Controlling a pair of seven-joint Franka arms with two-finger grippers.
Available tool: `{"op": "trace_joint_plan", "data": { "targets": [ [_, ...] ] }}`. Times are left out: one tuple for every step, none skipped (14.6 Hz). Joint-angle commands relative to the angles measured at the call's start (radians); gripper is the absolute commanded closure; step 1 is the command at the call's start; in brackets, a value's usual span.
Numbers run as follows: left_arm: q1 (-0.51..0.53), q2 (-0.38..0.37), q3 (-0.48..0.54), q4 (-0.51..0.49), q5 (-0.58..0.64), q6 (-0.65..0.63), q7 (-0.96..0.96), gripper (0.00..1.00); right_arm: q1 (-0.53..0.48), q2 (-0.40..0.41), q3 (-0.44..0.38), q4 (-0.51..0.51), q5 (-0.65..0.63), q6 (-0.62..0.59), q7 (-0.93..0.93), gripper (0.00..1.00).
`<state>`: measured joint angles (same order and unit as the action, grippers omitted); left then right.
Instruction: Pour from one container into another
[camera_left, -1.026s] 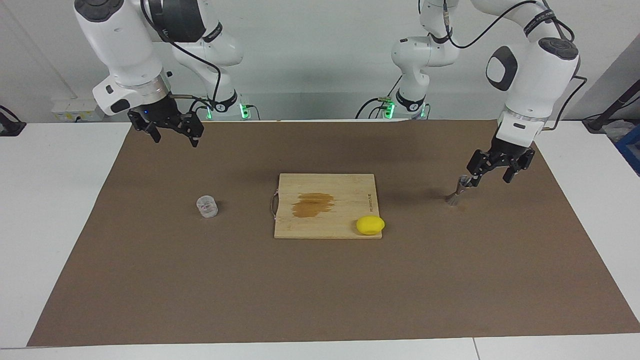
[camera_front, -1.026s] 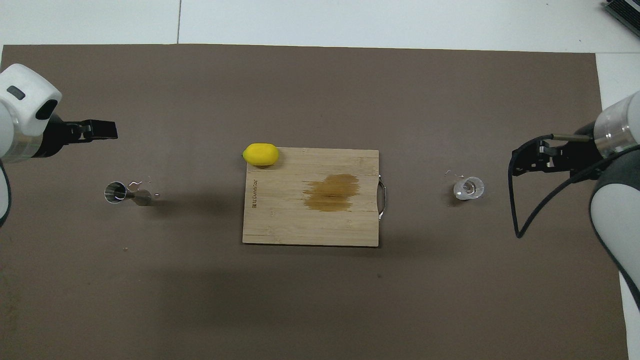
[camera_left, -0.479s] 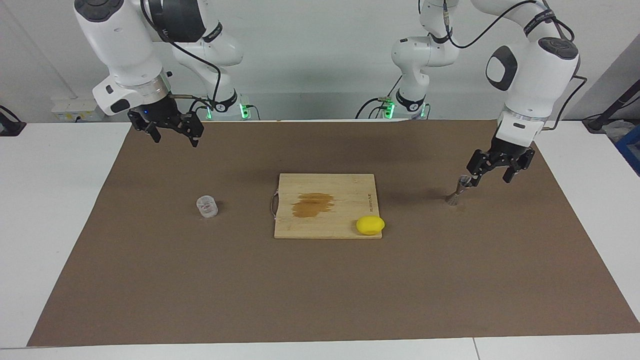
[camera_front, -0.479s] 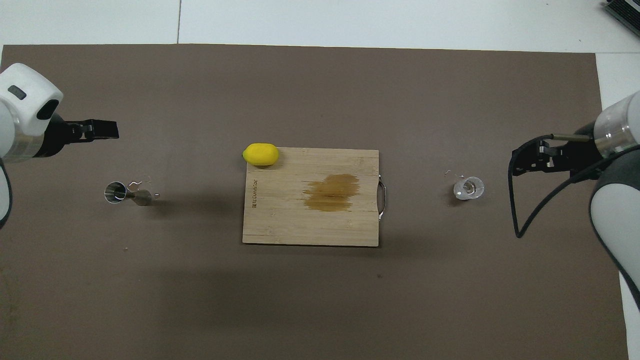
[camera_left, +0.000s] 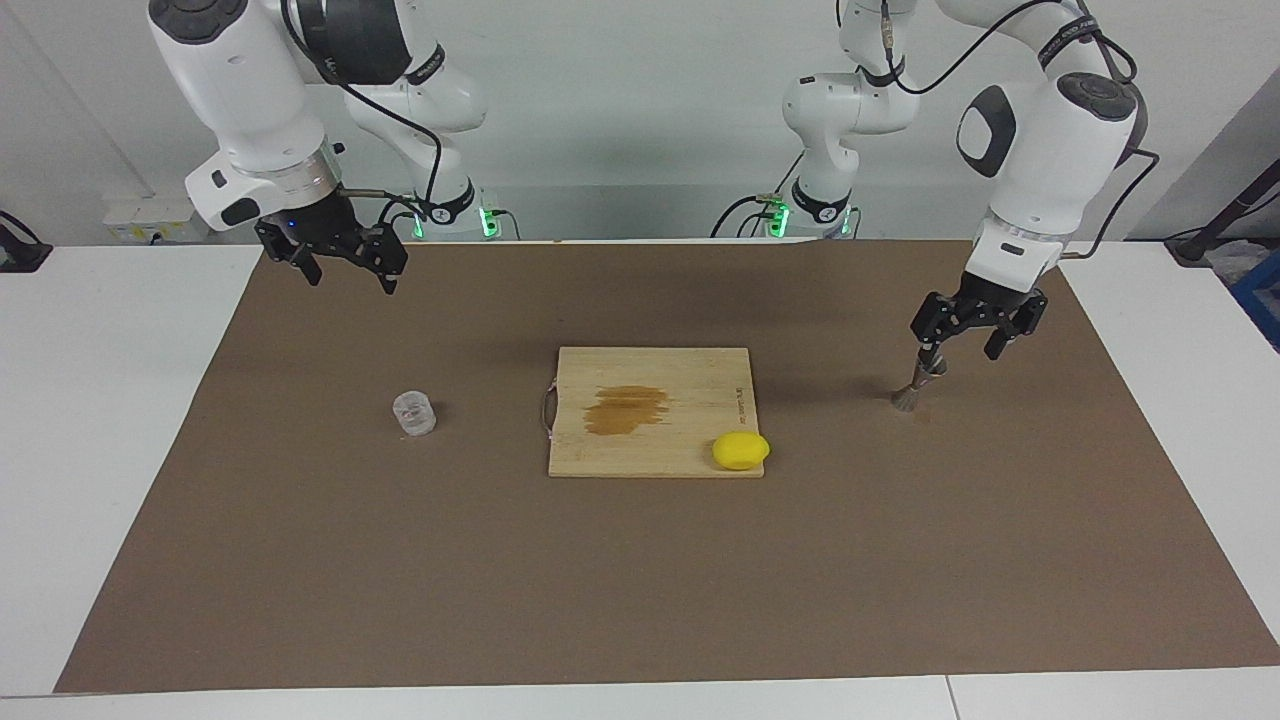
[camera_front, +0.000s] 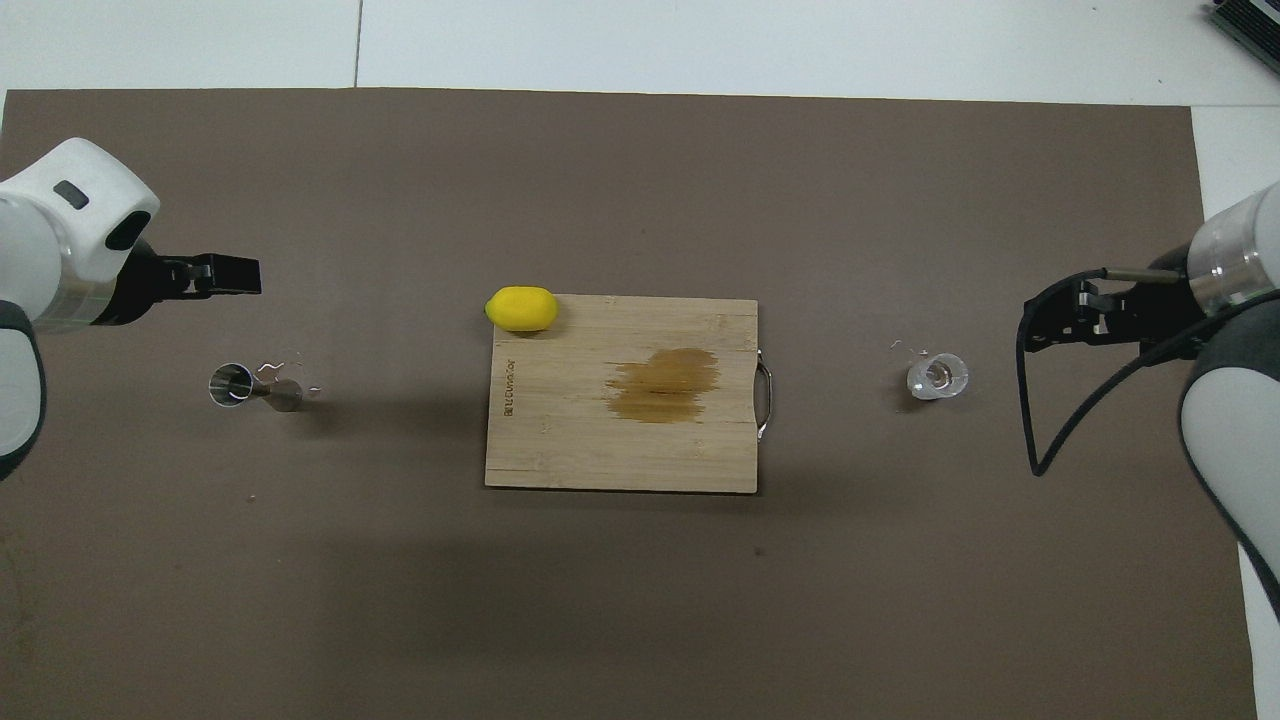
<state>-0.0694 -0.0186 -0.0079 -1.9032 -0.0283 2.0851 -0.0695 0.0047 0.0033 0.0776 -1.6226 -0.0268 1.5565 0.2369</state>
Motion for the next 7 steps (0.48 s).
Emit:
{"op": "trace_joint_plan", "data": {
  "targets": [
    [0.042, -0.008, 0.005, -0.007, -0.051, -0.019, 0.142, 0.00, -0.012, -0.023, 0.002, -0.028, 0.016, 0.022, -0.016, 0.00],
    [0.052, 0.002, 0.006, -0.004, -0.074, -0.019, 0.215, 0.00, -0.012, -0.023, 0.002, -0.028, 0.016, 0.022, -0.018, 0.00],
    [0.072, 0.014, 0.005, 0.004, -0.094, -0.019, 0.287, 0.00, -0.012, -0.023, 0.001, -0.028, 0.016, 0.022, -0.018, 0.00],
    [0.086, 0.026, 0.005, 0.006, -0.116, -0.017, 0.362, 0.00, -0.012, -0.023, 0.001, -0.028, 0.016, 0.022, -0.018, 0.00],
    [0.098, 0.038, 0.005, 0.006, -0.136, -0.008, 0.455, 0.00, -0.012, -0.023, 0.001, -0.028, 0.018, 0.022, -0.018, 0.00],
    [0.120, 0.049, 0.005, 0.007, -0.171, -0.007, 0.540, 0.00, -0.012, -0.023, 0.002, -0.028, 0.016, 0.022, -0.018, 0.00],
    [0.137, 0.058, 0.005, 0.012, -0.205, -0.007, 0.616, 0.00, -0.012, -0.023, 0.002, -0.028, 0.016, 0.022, -0.016, 0.00]
  ]
}}
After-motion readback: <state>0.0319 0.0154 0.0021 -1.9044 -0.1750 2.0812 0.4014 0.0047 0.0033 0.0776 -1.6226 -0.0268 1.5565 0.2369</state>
